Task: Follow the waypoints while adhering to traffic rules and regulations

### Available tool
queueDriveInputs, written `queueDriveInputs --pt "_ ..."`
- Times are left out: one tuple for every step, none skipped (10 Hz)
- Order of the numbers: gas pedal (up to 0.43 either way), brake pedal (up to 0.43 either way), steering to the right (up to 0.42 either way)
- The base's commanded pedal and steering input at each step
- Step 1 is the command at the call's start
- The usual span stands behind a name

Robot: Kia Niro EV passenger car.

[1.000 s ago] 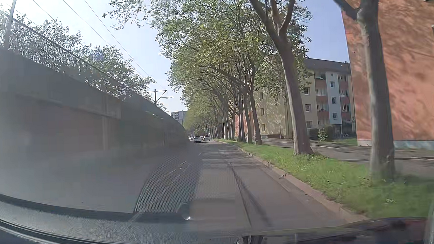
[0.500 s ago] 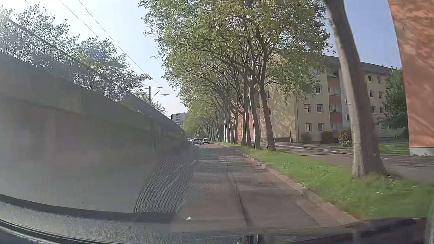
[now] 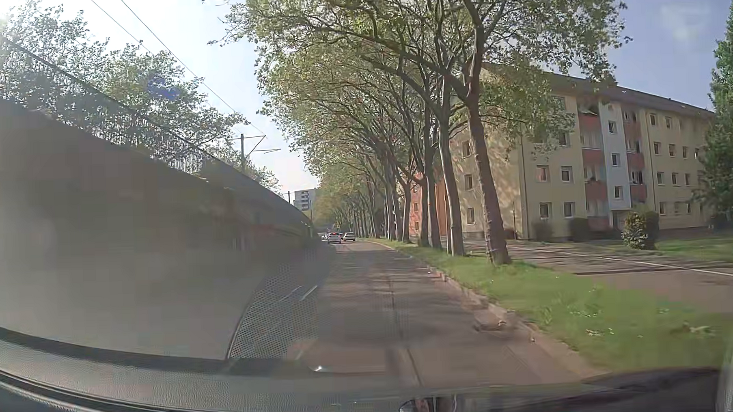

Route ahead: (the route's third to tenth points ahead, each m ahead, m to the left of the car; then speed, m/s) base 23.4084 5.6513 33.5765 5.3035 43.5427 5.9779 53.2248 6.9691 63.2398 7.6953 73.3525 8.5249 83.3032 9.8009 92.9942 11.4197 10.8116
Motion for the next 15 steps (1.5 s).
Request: queueDriveInputs --pt "0.098 0.000 -0.009" --pt "0.098 0.000 -0.009" --pt "0.098 0.000 -0.009" --pt "0.098 0.000 -0.009" --pt "0.110 0.000 -0.008" --pt "0.110 0.000 -0.008" --pt "0.118 0.000 -0.008" --pt "0.118 0.000 -0.008" --pt "0.118 0.000 -0.007" --pt "0.118 0.000 -0.007" --pt "0.118 0.000 -0.007" --pt "0.130 0.000 -0.007" --pt "0.130 0.000 -0.007" --pt "0.130 0.000 -0.007" --pt "0.130 0.000 -0.007"
